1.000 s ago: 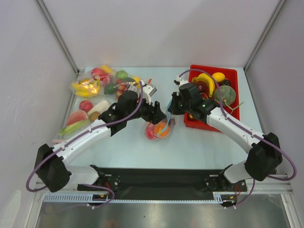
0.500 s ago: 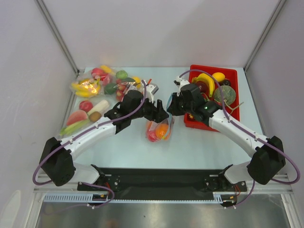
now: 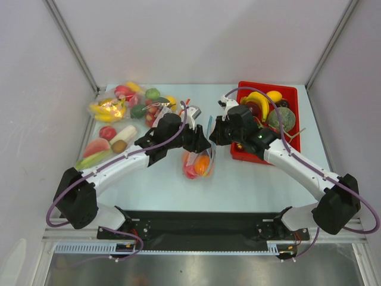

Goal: Open the zip-top bag and remove the fake food

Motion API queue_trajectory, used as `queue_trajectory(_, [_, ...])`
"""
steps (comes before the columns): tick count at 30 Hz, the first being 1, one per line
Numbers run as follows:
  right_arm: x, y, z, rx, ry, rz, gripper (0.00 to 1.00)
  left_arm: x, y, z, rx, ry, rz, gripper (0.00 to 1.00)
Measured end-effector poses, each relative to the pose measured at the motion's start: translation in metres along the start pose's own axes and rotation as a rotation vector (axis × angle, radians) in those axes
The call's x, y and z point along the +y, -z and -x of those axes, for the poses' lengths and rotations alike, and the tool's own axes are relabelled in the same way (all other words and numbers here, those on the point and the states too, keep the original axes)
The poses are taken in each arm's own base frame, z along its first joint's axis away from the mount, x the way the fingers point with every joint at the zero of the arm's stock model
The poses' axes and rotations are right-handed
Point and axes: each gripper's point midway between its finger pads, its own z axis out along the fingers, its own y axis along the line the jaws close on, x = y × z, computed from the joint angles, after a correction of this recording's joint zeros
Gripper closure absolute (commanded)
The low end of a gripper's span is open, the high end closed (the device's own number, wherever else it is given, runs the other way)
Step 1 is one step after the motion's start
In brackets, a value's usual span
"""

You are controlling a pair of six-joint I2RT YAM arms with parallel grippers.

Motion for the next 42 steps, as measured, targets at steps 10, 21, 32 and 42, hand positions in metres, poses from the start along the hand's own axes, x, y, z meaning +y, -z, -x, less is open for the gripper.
queue_trajectory(10, [0.002, 0.003, 0.001, -0.006, 0.005, 0.005, 1.0, -0.002, -0.001, 0.002, -0.006, 0.006, -0.012, 0.97])
queue_trajectory(21, [-0.006, 0.007, 0.005, -0.023, 0.026, -0.029, 1.0, 0.011, 0.003, 0.003, -0.002, 0.022, 0.014, 1.0])
queue_trajectory(32, [-0.046, 0.024, 0.016, -0.051, 0.012, -0.155, 1.0, 0.042, 0.05, 0.027, -0.053, -0.055, 0.236, 1.0])
queue_trajectory(42, [-0.064, 0.03, 0.014, -0.038, 0.02, -0.224, 1.0, 0.043, 0.082, 0.045, -0.046, -0.138, 0.324, 1.0])
